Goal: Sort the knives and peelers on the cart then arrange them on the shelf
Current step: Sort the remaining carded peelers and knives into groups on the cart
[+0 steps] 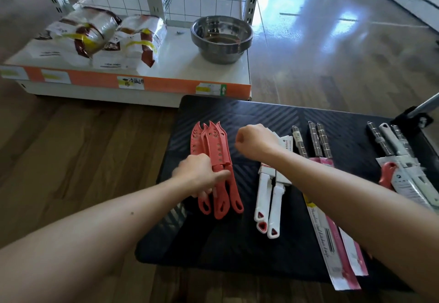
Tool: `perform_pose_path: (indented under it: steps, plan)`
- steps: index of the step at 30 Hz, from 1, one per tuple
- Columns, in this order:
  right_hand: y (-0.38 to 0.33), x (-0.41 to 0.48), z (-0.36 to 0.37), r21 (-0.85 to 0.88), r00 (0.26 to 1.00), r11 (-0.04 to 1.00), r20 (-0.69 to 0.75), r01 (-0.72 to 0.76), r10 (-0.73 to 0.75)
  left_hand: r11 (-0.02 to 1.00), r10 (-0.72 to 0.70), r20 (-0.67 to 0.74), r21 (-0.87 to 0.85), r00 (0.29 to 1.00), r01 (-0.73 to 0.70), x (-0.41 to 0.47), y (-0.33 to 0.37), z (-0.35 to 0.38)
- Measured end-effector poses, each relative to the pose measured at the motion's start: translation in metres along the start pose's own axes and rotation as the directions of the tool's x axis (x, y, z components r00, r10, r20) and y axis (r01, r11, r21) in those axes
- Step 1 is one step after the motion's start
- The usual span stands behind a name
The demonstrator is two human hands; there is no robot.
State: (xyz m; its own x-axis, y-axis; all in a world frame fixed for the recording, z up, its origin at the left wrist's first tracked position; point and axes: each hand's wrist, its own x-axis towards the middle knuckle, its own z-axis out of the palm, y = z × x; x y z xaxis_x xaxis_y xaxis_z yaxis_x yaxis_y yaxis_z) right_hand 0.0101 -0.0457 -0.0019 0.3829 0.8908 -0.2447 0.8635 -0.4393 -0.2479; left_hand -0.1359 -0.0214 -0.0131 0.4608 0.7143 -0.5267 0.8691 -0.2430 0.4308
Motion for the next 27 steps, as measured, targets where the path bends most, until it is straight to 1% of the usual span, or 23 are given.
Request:
perform_pose_path:
  steps: [2,3,5,7,10,12,17,20,22,23,25,27]
  plan:
    - [0.006,0.002,0.002,0.011,1.0,1.0,-0.002,-0.013,0.013,0.976,0.035,-0.111,0.217,0.993,-0.01,0.01,0.003,-0.01]
    - [0.009,0.003,0.003,0.009,1.0,1.0,-0.005,-0.016,0.016,0.959,0.067,-0.181,0.284,0.981,-0.013,0.014,0.005,-0.014]
    - [0.016,0.001,0.005,-0.003,1.0,1.0,-0.016,-0.019,0.019,0.945,0.14,-0.275,0.323,0.951,-0.046,0.022,0.015,-0.02]
    - [0.025,-0.003,0.003,-0.008,0.999,0.999,-0.036,-0.038,0.038,0.929,0.253,-0.301,0.342,0.92,-0.143,0.028,0.029,-0.019]
    - [0.048,-0.012,-0.001,-0.003,0.992,0.996,-0.09,-0.094,0.093,0.861,0.398,-0.203,0.418,0.895,-0.288,0.035,0.049,-0.011]
    - [0.07,-0.023,-0.004,0.011,0.982,0.989,-0.115,-0.149,0.149,0.795,0.481,-0.129,0.481,0.867,-0.369,0.04,0.061,-0.002]
    - [0.132,-0.059,-0.009,0.098,0.926,0.945,-0.189,-0.313,0.327,0.631,0.661,-0.009,0.547,0.75,-0.55,0.041,0.106,0.027]
    - [0.171,-0.079,-0.019,0.085,0.878,0.908,-0.233,-0.409,0.417,0.535,0.737,0.054,0.562,0.673,-0.631,0.04,0.136,0.044]
    - [0.197,-0.096,-0.028,-0.006,0.85,0.88,-0.262,-0.475,0.457,0.489,0.772,0.079,0.561,0.631,-0.668,0.041,0.153,0.053]
    - [0.209,-0.106,-0.031,-0.091,0.855,0.872,-0.27,-0.481,0.443,0.462,0.786,0.093,0.57,0.611,-0.68,0.042,0.159,0.057]
    - [0.225,-0.121,-0.033,-0.298,0.905,0.858,-0.216,-0.419,0.367,0.425,0.8,0.118,0.58,0.588,-0.695,0.045,0.169,0.063]
    - [0.234,-0.13,-0.03,-0.46,0.951,0.833,-0.116,-0.307,0.287,0.422,0.801,0.131,0.569,0.585,-0.706,0.047,0.175,0.069]
